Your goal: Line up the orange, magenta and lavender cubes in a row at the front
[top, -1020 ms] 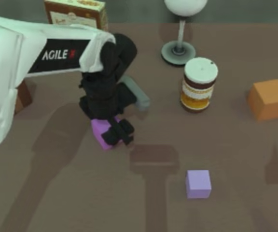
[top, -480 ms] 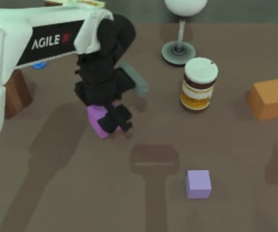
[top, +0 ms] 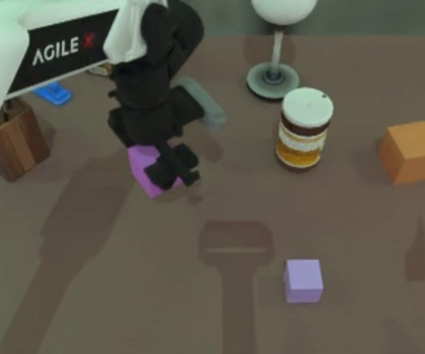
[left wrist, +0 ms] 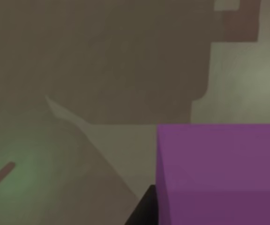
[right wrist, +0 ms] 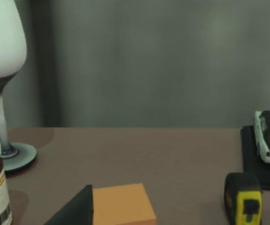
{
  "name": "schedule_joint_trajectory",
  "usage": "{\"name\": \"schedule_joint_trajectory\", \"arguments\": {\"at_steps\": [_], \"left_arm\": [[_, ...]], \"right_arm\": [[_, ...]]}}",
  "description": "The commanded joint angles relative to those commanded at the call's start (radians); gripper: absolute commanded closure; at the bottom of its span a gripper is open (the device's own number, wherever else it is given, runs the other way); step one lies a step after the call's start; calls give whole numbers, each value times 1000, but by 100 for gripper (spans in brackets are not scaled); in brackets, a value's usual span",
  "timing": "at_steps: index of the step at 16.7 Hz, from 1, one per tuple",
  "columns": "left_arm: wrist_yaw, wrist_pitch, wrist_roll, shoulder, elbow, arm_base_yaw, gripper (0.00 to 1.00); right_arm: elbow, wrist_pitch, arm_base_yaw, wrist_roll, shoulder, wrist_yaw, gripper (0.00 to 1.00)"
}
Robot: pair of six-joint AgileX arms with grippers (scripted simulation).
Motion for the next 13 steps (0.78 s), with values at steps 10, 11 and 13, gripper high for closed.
{"name": "schedule_joint_trajectory", "arguments": {"at_steps": [10, 11, 13], "left_arm": [[1, 1, 162, -145, -150, -362, 100], [1, 2, 174, -156, -160, -384, 100], [1, 3, 181, -163, -166, -397, 100]], "right_arm": [[0, 0, 0, 0, 0, 0, 0], [0, 0, 0, 0, 0, 0, 0], [0, 0, 0, 0, 0, 0, 0]]}}
